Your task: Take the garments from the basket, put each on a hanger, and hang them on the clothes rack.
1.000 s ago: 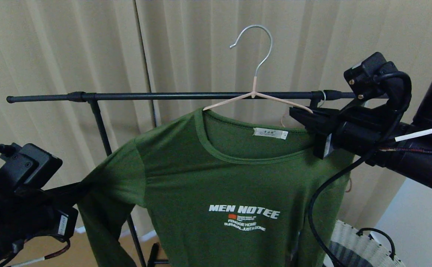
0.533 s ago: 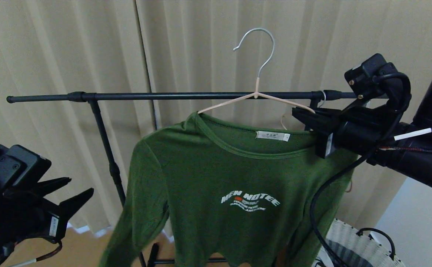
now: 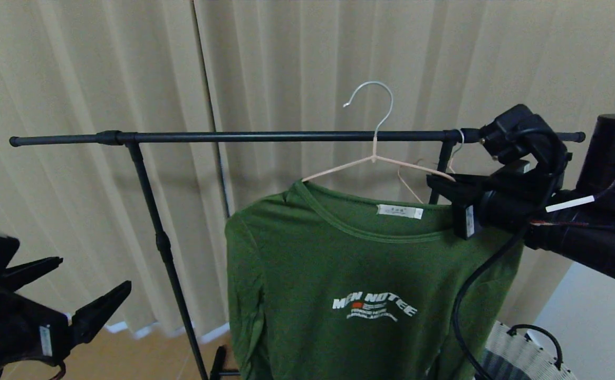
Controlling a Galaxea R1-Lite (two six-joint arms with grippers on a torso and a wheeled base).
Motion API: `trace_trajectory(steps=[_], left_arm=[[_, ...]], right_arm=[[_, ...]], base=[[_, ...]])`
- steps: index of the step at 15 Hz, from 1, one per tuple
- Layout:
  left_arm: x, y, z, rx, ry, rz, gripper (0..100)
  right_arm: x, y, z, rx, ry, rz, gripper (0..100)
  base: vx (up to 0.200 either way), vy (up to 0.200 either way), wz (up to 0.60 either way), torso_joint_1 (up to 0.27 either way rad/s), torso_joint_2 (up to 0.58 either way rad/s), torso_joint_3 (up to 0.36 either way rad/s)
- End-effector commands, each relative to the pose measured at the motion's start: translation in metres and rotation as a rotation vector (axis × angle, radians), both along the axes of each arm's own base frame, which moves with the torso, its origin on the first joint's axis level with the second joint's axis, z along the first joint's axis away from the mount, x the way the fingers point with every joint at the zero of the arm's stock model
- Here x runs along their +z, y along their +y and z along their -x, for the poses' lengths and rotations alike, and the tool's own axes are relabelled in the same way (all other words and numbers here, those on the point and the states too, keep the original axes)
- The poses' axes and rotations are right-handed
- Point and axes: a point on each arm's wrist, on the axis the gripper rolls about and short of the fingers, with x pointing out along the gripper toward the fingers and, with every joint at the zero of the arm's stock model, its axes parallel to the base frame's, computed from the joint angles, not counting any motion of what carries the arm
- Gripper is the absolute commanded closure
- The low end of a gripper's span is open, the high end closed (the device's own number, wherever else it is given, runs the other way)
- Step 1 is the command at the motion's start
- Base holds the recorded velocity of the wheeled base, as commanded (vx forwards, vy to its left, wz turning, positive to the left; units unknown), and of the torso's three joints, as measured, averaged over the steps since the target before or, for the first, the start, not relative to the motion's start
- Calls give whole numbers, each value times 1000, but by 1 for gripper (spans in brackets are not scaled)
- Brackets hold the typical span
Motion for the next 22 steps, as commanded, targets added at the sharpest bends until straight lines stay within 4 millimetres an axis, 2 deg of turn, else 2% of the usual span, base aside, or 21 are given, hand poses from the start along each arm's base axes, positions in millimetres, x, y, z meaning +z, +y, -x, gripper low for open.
trace_trajectory(steps=[1, 2, 6, 11, 17, 20, 22], left_arm=[[-10, 5, 26, 5, -37, 29, 0], [-13, 6, 30, 6, -39, 31, 0], [-6, 6, 31, 0, -75, 36, 0], [0, 6, 30, -1, -93, 41, 0], [-1, 6, 30, -1, -88, 40, 0], [-4, 6, 31, -3, -80, 33, 0], [-4, 6, 33, -3, -89, 35, 0]], right_arm=[[-9, -5, 1, -33, 44, 27, 100], [-12, -7, 3, -58, 59, 42, 100], [-23, -15, 9, -194, 137, 128, 100], [-27, -13, 8, -186, 143, 124, 100], [-28, -11, 3, -194, 138, 104, 100], [-29, -4, -12, -230, 159, 39, 100], [-32, 1, -24, -262, 166, 36, 100]], base=[[0, 0, 0, 0, 0, 0], [0, 0, 0, 0, 0, 0], [0, 0, 0, 0, 0, 0], [0, 0, 0, 0, 0, 0], [200, 0, 0, 6, 1, 0], [200, 0, 0, 2, 4, 2], [0, 0, 0, 0, 0, 0]])
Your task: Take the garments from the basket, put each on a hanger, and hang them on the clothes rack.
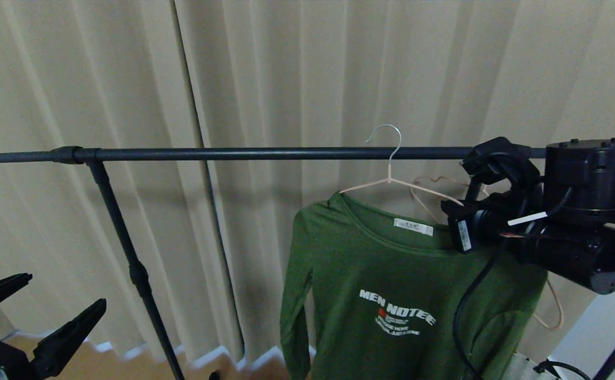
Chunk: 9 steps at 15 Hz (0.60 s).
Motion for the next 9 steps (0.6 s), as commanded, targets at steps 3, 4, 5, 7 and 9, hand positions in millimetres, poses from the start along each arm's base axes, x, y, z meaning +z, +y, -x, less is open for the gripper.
trace_trajectory(steps=[3, 4, 5, 7, 9], left_arm=[[1, 1, 4, -2, -23, 3, 0], [1, 0, 5, -9, -24, 3, 0], [1, -1, 6, -20, -24, 5, 0], [1, -1, 6, -25, -26, 5, 0], [1, -1, 6, -25, -26, 5, 0]], right_arm=[[-11, 13, -28, -58, 23, 16, 100], [-14, 16, -35, -82, 22, 26, 100], [-14, 18, -39, -88, 18, 26, 100], [-16, 22, -46, -90, 22, 31, 100], [-21, 25, -51, -93, 32, 38, 100]], base=[[0, 0, 0, 0, 0, 0], [0, 0, 0, 0, 0, 0], [0, 0, 0, 0, 0, 0], [0, 0, 0, 0, 0, 0], [0, 0, 0, 0, 0, 0]])
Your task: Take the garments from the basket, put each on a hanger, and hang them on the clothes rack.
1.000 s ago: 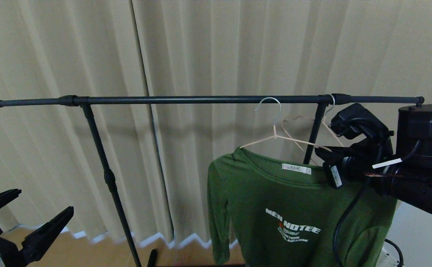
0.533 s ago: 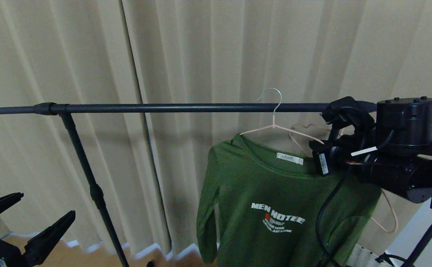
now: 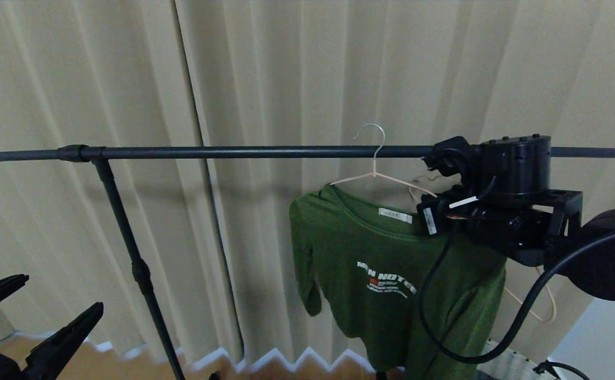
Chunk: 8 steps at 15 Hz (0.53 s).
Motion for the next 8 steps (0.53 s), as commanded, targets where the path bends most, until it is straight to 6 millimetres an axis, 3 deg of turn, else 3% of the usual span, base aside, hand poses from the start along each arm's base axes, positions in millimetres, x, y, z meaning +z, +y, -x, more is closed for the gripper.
trace_trajectory(steps=[1, 4, 8], left_arm=[[0, 0, 0, 0, -2, 0, 0], [1, 0, 1, 0, -6, 1, 0], [0, 0, 1, 0, -5, 1, 0]], right_arm=[[-11, 4, -5, 3, 28, 16, 100], [-11, 6, 0, 16, 32, 17, 100], [-13, 28, 14, 94, 38, 22, 100]], base=[[0, 0, 0, 0, 0, 0], [0, 0, 0, 0, 0, 0], [0, 0, 0, 0, 0, 0]])
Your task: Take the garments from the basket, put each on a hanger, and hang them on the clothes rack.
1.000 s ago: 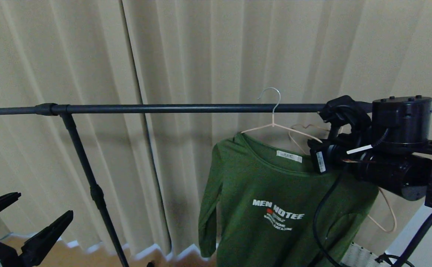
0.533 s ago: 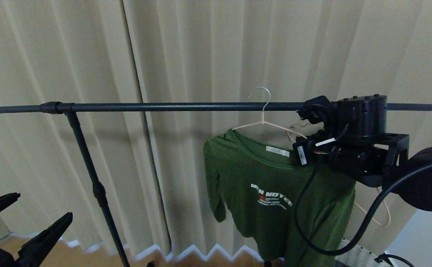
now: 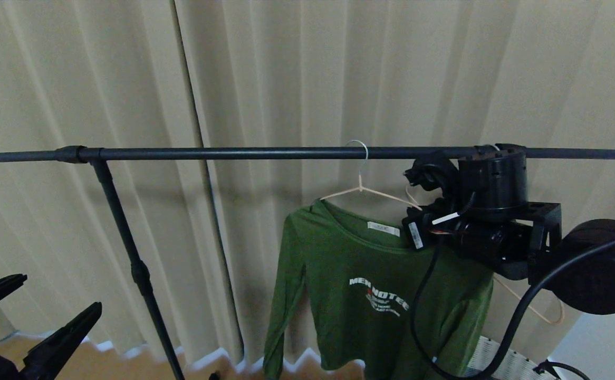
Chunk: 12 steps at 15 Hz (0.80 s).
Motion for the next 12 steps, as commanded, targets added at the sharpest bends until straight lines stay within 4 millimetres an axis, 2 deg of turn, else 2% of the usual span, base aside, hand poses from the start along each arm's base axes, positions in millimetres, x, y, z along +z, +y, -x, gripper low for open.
trace_trajectory(steps=[1, 2, 3, 5, 9, 12], left_arm=[[0, 0, 0, 1, 0, 0, 0], [0, 0, 0, 1, 0, 0, 0], [0, 0, 0, 2, -1, 0, 0], [0, 0, 0, 4, -1, 0, 0], [0, 1, 1, 6, -5, 4, 0], [-1, 5, 20, 6, -81, 27, 0]], right_arm=[[0, 9, 6, 34, 1, 2, 100], [-1, 10, 7, 38, 3, 2, 100], [-2, 11, 8, 42, 7, 7, 0], [-1, 9, 10, 43, 8, 5, 0], [5, -7, 35, 26, -43, -121, 0], [9, -22, 58, 93, -113, -203, 0]], base=[[0, 0, 0, 0, 0, 0], [0, 0, 0, 0, 0, 0], [0, 0, 0, 0, 0, 0], [0, 0, 0, 0, 0, 0], [0, 0, 0, 0, 0, 0], [0, 0, 0, 0, 0, 0]])
